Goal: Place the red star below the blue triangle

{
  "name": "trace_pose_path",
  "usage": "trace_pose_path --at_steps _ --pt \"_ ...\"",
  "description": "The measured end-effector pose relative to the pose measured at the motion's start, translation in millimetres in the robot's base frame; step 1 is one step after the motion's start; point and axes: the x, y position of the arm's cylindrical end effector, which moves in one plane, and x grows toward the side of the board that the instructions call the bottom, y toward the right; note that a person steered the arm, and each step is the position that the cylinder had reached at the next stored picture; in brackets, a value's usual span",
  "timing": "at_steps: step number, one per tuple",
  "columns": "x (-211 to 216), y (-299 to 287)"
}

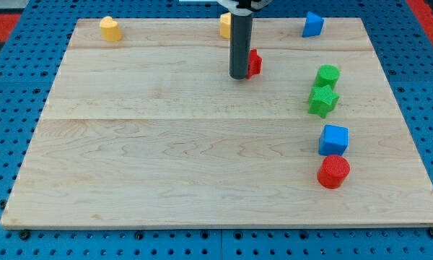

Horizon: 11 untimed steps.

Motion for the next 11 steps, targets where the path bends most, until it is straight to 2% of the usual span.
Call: trace_pose_path --at_steps 1,2,3,4,5,6,7,8,11 --pt "-4 -7" --pt "-15 53" --pt "-34 73" --pt "-35 -1" --pt "-54 22" --pt "-69 69" --pt "-86 68" --pt "-96 95" --pt "-32 104"
